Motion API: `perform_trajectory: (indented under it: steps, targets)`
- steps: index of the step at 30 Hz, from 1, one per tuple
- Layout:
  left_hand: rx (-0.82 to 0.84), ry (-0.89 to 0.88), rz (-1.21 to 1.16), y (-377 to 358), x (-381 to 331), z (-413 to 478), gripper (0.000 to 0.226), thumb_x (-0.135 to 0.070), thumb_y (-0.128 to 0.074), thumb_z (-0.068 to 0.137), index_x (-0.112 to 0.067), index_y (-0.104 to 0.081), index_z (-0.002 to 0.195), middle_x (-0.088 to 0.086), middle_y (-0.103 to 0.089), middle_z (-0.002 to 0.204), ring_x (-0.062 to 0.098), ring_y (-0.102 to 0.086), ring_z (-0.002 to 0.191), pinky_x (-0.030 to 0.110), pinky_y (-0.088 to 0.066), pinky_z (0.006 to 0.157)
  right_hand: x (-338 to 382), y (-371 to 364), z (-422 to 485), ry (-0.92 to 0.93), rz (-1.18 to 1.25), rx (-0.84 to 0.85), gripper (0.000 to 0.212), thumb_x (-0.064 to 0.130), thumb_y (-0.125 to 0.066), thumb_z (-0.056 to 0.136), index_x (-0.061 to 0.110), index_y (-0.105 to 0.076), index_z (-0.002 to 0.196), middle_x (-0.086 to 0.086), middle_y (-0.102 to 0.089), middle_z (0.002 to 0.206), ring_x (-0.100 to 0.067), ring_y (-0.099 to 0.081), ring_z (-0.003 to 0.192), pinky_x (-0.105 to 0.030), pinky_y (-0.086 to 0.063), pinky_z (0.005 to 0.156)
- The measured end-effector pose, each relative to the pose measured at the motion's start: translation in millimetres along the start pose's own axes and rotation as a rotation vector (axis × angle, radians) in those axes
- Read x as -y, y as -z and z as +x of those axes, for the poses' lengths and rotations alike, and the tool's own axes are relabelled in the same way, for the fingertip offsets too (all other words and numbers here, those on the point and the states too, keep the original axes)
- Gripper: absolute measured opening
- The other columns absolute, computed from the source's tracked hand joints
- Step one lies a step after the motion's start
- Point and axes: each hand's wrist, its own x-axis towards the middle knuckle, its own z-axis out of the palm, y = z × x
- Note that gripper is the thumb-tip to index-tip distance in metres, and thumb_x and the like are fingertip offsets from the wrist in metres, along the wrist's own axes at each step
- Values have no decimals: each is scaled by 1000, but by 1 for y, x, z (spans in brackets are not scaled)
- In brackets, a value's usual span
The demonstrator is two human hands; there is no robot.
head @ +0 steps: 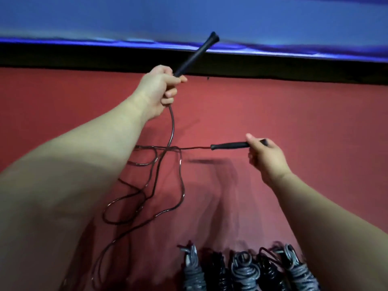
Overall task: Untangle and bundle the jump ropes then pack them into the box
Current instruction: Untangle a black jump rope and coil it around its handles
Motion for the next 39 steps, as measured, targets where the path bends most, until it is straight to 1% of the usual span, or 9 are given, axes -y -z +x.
perform_trajectory:
  steps: [3, 11, 14, 18, 25, 28, 30, 33, 39]
  targets:
    - [46, -74, 31, 3, -46, -32, 35, 7, -45, 87, -21, -31, 70, -1, -67, 71, 5, -28, 36, 20, -11, 41, 51, 7, -11, 11, 292, -91, 23, 21, -64, 89, 18, -47, 73, 7, -41, 47, -3, -32, 36, -14, -27, 37]
    - [270, -183, 137, -47, -65, -117, 20, -5, -44, 98, -17, -51, 112, -11, -61, 63, 0, -43, 47, 13, -26, 42, 142, -14, -90, 362, -109, 213, 8, 15, -56, 93, 21, -61, 90, 5, -54, 70, -5, -50, 57, -12, -34, 50]
    - [324, -217, 266, -61, -54, -135, 18, -5, -43, 98, -17, -54, 106, -12, -58, 64, 1, -44, 54, 15, -29, 49, 160, -8, -108, 472, -135, 247, 14, 14, -56, 92, 22, -60, 81, 2, -54, 70, -9, -48, 59, -15, -34, 55]
    - [312, -272, 393, -74, -53, -151, 23, -6, -46, 98, -26, -56, 103, -6, -56, 79, 6, -48, 68, 18, -38, 60, 174, 8, -119, 504, -97, 283, 18, 17, -55, 93, 2, -64, 97, -1, -50, 67, -9, -42, 56, -21, -32, 61]
    - [337, -371, 633, -90, -75, -174, 32, -6, -60, 90, -31, -61, 110, -5, -65, 109, 10, -60, 99, 25, -44, 96, 197, 20, -157, 587, -206, 300, 11, 14, -54, 92, 19, -57, 83, -2, -55, 76, -11, -48, 59, -22, -42, 60]
    - [336, -386, 699, -102, -85, -198, 24, -7, -58, 92, -25, -62, 107, -1, -66, 112, 10, -58, 102, 19, -41, 92, 203, 20, -182, 698, -363, 297, 12, 12, -51, 91, 20, -59, 87, -6, -58, 80, -16, -54, 66, -31, -47, 67]
    - [344, -352, 718, -106, -88, -219, 16, -10, -55, 94, -25, -61, 98, 3, -64, 109, 14, -55, 102, 25, -38, 93, 205, 25, -204, 718, -388, 280, 18, 10, -49, 91, 16, -62, 101, 2, -63, 85, -4, -55, 64, -20, -46, 66]
    - [450, -254, 746, -105, -101, -251, 12, -13, -53, 96, -19, -59, 88, 2, -62, 99, 13, -51, 98, 27, -34, 97, 210, 41, -234, 620, -329, 362, 22, 5, -47, 90, 14, -63, 103, 19, -57, 61, 1, -50, 56, -16, -46, 69]
    - [620, -148, 721, -100, -135, -315, 23, -21, -44, 100, -10, -58, 87, 3, -62, 87, 11, -59, 85, 11, -46, 73, 222, 66, -297, 618, -398, 448, 19, 5, -46, 88, 13, -62, 91, 0, -51, 64, -8, -42, 54, -21, -35, 60]
